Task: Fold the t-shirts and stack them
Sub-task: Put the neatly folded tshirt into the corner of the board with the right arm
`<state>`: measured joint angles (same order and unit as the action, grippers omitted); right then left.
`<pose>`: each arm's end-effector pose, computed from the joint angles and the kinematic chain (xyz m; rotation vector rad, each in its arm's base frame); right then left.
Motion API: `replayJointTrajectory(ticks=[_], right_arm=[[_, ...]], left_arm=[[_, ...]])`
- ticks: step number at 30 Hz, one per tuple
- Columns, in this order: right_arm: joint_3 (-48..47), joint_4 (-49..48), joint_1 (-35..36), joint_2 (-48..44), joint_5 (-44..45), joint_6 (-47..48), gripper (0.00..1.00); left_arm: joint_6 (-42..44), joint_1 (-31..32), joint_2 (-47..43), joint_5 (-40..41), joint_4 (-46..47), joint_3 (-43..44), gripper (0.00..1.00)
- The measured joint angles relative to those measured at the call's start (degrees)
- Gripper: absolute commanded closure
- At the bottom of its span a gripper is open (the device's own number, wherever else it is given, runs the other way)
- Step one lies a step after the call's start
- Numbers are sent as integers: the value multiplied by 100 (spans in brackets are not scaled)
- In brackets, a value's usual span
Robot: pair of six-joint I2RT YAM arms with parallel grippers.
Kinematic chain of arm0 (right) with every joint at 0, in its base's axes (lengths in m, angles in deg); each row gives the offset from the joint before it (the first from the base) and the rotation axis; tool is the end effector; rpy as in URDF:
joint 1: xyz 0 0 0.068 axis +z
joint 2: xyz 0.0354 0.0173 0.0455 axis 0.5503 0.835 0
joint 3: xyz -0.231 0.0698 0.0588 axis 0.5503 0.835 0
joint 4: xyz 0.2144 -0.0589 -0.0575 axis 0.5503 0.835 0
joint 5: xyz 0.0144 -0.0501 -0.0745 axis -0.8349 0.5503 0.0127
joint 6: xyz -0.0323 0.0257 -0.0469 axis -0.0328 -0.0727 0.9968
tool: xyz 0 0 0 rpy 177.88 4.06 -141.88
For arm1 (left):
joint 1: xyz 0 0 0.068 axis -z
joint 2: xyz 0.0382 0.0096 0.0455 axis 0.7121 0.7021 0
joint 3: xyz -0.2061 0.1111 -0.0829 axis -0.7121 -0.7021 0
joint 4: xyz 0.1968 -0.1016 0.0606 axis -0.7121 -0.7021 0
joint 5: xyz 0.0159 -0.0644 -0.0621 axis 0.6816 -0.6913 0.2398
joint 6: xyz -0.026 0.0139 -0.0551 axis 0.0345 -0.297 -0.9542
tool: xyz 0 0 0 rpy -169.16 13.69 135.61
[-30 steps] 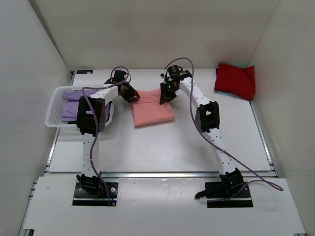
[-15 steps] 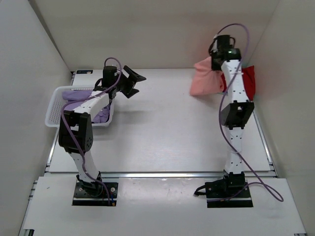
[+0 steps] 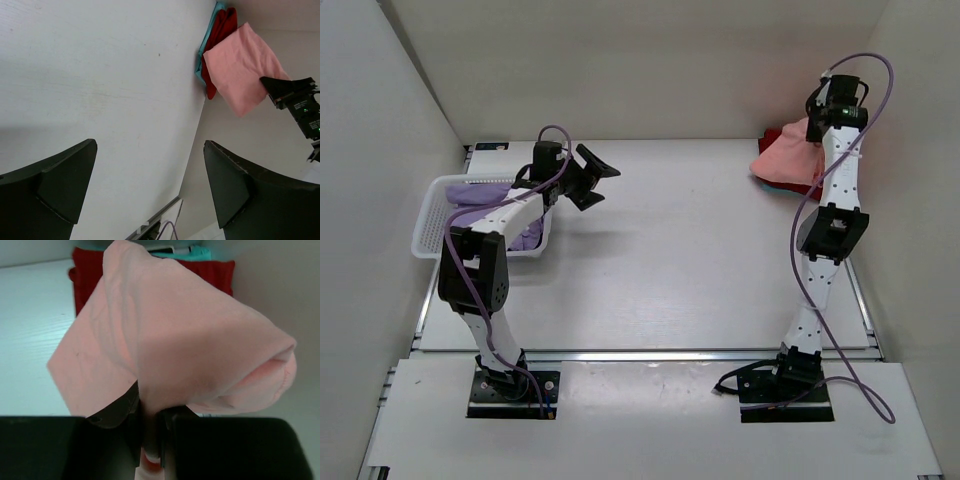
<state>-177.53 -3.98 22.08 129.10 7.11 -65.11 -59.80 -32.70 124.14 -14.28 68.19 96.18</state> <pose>0.4802 -0.0983 0.3006 0.1188 2.2446 -0.2187 0.3723 -0.1044 0.2314 -0.7247 2.2816 -1.1474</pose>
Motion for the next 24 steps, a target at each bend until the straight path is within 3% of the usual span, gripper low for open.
replayJointTrajectory(ticks=[14, 24], right_arm=[[28, -334, -173, 293, -280, 503, 100], [28, -1768, 212, 964, 752, 1665, 100]], left_arm=[[85, 2, 109, -7, -195, 24, 1], [192, 35, 109, -39, -413, 24, 2]])
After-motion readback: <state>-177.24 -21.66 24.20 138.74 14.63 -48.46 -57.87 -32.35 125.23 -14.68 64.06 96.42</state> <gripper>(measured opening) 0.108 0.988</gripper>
